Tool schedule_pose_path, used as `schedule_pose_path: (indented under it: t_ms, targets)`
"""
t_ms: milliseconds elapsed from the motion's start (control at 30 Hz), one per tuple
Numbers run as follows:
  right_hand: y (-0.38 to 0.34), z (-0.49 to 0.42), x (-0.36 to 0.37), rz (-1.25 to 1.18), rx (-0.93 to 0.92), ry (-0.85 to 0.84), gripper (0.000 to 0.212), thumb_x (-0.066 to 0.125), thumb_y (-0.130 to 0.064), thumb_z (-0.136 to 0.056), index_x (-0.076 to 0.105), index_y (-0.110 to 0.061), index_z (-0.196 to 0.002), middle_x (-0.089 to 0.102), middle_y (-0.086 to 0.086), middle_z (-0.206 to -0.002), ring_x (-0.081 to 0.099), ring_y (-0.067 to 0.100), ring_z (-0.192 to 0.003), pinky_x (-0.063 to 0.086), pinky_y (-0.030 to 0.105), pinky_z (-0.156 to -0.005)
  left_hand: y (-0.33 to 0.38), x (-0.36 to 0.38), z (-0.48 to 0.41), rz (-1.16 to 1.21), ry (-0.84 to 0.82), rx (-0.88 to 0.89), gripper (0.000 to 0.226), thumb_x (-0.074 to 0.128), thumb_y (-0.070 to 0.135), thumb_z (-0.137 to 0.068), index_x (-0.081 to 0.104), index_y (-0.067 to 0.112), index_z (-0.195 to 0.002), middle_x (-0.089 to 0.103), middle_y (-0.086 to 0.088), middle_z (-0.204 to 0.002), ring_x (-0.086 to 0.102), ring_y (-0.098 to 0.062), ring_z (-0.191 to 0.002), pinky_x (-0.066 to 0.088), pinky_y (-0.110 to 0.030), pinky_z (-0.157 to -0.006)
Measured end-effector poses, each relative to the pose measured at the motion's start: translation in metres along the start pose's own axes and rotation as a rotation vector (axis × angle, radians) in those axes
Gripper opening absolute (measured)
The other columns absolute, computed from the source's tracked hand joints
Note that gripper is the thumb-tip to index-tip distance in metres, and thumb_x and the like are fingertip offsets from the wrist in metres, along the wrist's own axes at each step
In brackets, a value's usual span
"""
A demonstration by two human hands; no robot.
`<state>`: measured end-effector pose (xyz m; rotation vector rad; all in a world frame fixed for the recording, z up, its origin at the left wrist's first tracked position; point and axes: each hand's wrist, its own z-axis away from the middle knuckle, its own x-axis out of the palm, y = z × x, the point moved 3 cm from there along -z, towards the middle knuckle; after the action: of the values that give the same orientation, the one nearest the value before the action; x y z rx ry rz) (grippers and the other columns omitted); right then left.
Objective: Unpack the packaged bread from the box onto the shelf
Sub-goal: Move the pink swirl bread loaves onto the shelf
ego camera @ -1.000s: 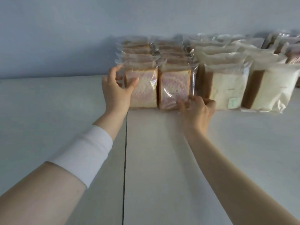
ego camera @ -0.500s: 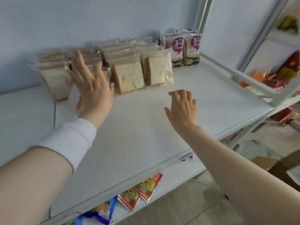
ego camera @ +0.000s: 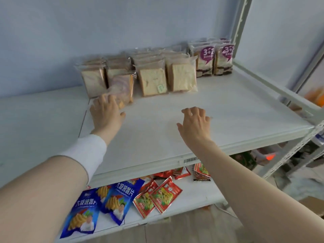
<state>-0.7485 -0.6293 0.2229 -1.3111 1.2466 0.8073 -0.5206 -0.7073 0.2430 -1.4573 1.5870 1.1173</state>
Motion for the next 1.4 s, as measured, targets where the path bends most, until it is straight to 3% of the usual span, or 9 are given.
schedule_pose_path:
  t_ms: [300, 467, 600, 733, 867, 967, 1033, 1267, 1400]
  targets:
    - [-0.104, -0.051, 0.028, -0.146, -0.139, -0.050, 0.042, 0.046, -0.029, -0.095, 0.040, -0.014, -0.134, 0.044, 0.009, -0.135, 0.037, 0.028, -0.127, 0.032, 0.036, -0.101, -0.038, 0.014, -0.023, 0.079, 0.018, 0.010, 0.071, 0.070, 0.047, -0.073, 0.042, 0.006, -0.124, 0.044, -0.018, -0.130, 0.041, -0.035, -0.118, 0.037, -0.043, -0.092]
    - [-0.145, -0.105, 0.050, -0.414, 0.012, -0.078, 0.040, 0.050, -0.026, -0.093, 0.045, -0.010, -0.130, 0.049, 0.011, -0.131, 0.043, 0.028, -0.124, 0.033, 0.034, -0.101, -0.048, 0.031, -0.037, 0.031, 0.053, 0.172, 0.065, 0.066, 0.048, -0.074, 0.042, 0.013, -0.124, 0.048, -0.011, -0.123, 0.045, -0.031, -0.114, 0.040, -0.042, -0.087]
    - [-0.156, -0.130, 0.069, -0.532, 0.117, -0.064, 0.044, 0.054, -0.034, -0.090, 0.048, -0.008, -0.126, 0.056, 0.013, -0.125, 0.047, 0.029, -0.120, 0.037, 0.035, -0.100, -0.078, 0.026, -0.042, 0.478, 0.208, 0.113, 0.049, 0.071, 0.034, -0.075, 0.054, 0.011, -0.114, 0.061, -0.008, -0.111, 0.056, -0.027, -0.104, 0.044, -0.037, -0.078]
    - [-0.157, -0.139, 0.080, -0.610, 0.197, -0.018, 0.041, 0.066, -0.026, -0.083, 0.055, -0.011, -0.119, 0.066, 0.006, -0.113, 0.057, 0.025, -0.109, 0.044, 0.034, -0.089, -0.115, 0.016, -0.069, 0.949, 0.228, -0.068, 0.031, 0.068, 0.031, -0.078, 0.050, 0.016, -0.100, 0.059, 0.013, -0.091, 0.053, 0.005, -0.076, 0.037, -0.003, -0.067]
    - [-0.158, -0.144, 0.081, -0.648, 0.214, 0.041, 0.033, 0.068, -0.021, -0.081, 0.059, -0.013, -0.111, 0.069, 0.003, -0.107, 0.062, 0.025, -0.101, 0.047, 0.036, -0.089, -0.143, 0.029, -0.106, 1.242, 0.122, -0.213, 0.016, 0.059, 0.024, -0.089, 0.045, 0.028, -0.083, 0.056, 0.013, -0.084, 0.056, 0.010, -0.068, 0.042, -0.005, -0.065]
    - [-0.161, -0.145, 0.082, -0.623, 0.220, 0.054, 0.033, 0.066, -0.020, -0.082, 0.059, -0.013, -0.114, 0.068, 0.004, -0.110, 0.061, 0.027, -0.104, 0.046, 0.039, -0.092, -0.151, 0.054, -0.120, 1.204, 0.047, -0.300, 0.008, 0.054, 0.027, -0.092, 0.052, 0.022, -0.087, 0.058, 0.010, -0.084, 0.053, 0.000, -0.072, 0.042, -0.008, -0.061]
    - [-0.162, -0.147, 0.083, -0.580, 0.210, 0.053, 0.033, 0.063, -0.020, -0.084, 0.058, -0.013, -0.116, 0.066, 0.006, -0.113, 0.058, 0.028, -0.107, 0.045, 0.037, -0.091, -0.152, 0.068, -0.128, 1.142, 0.014, -0.340, 0.021, 0.051, 0.030, -0.093, 0.057, 0.012, -0.102, 0.061, 0.002, -0.094, 0.054, -0.009, -0.081, 0.043, -0.016, -0.064]
    - [-0.148, -0.128, 0.064, -0.421, 0.095, 0.066, 0.044, 0.056, -0.029, -0.089, 0.046, -0.011, -0.128, 0.049, 0.010, -0.131, 0.042, 0.028, -0.123, 0.034, 0.037, -0.102, -0.143, 0.055, -0.130, 0.645, 0.060, -0.523, 0.055, 0.048, 0.035, -0.093, 0.037, 0.002, -0.135, 0.045, -0.018, -0.136, 0.041, -0.031, -0.127, 0.032, -0.034, -0.102]
    - [-0.094, -0.089, 0.034, -0.219, 0.031, 0.122, 0.047, 0.054, -0.029, -0.091, 0.040, -0.016, -0.134, 0.043, 0.006, -0.137, 0.037, 0.027, -0.126, 0.030, 0.036, -0.103, -0.070, 0.008, -0.092, 0.337, 0.326, -0.211, 0.045, 0.045, 0.026, -0.087, 0.043, 0.011, -0.130, 0.037, -0.014, -0.142, 0.032, -0.034, -0.131, 0.029, -0.040, -0.100]
